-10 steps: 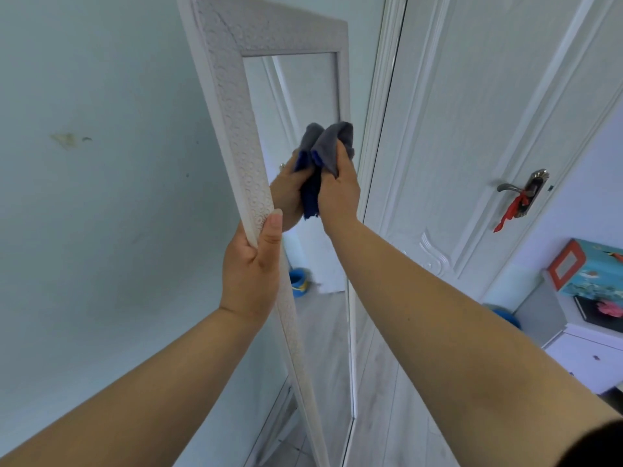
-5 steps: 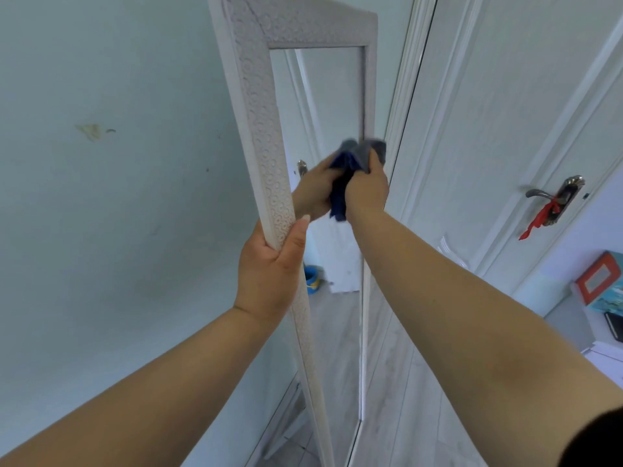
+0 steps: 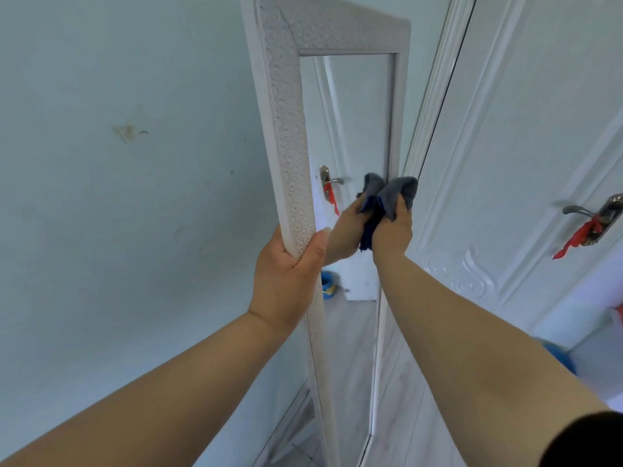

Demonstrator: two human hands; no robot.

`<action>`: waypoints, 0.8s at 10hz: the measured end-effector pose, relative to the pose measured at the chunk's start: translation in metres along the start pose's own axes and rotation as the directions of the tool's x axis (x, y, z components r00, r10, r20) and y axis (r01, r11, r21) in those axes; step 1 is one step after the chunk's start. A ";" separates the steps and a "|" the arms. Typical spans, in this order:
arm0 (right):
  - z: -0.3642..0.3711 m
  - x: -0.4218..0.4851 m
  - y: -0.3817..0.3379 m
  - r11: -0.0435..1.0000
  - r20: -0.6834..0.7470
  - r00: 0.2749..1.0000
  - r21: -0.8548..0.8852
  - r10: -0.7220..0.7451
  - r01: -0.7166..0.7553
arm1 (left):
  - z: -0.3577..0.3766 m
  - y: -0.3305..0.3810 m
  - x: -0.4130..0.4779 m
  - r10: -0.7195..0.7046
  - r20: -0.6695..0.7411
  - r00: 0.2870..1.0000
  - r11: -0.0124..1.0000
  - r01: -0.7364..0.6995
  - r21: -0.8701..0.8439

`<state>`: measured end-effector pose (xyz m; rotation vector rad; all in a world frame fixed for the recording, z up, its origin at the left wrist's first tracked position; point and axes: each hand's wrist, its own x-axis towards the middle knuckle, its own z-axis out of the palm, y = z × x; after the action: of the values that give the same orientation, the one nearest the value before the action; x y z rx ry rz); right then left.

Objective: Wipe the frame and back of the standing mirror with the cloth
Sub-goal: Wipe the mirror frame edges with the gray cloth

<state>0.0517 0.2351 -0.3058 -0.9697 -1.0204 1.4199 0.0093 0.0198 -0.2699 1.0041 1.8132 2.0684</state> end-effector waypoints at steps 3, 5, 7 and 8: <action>0.011 0.044 -0.020 0.982 -0.076 0.989 -0.128 0.129 -0.138 | 0.000 0.003 -0.001 0.041 0.011 0.999 0.999 -0.041 0.001; 0.044 0.046 -0.084 0.970 0.096 0.983 0.204 -0.156 0.134 | -0.001 0.003 -0.001 0.030 0.027 0.999 0.999 -0.031 0.029; 0.007 0.058 -0.022 0.998 0.088 0.996 -0.058 0.007 -0.002 | 0.000 0.003 -0.001 0.057 -0.005 0.998 0.998 -0.057 0.022; -0.009 0.055 0.006 0.985 -0.001 0.987 -0.054 0.162 -0.162 | 0.001 0.005 0.000 0.036 -0.012 0.999 0.999 -0.036 0.012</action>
<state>0.0541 0.2906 -0.3155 -1.1109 -1.0047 1.5335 0.0114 0.0193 -0.2652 1.0371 1.8278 2.0917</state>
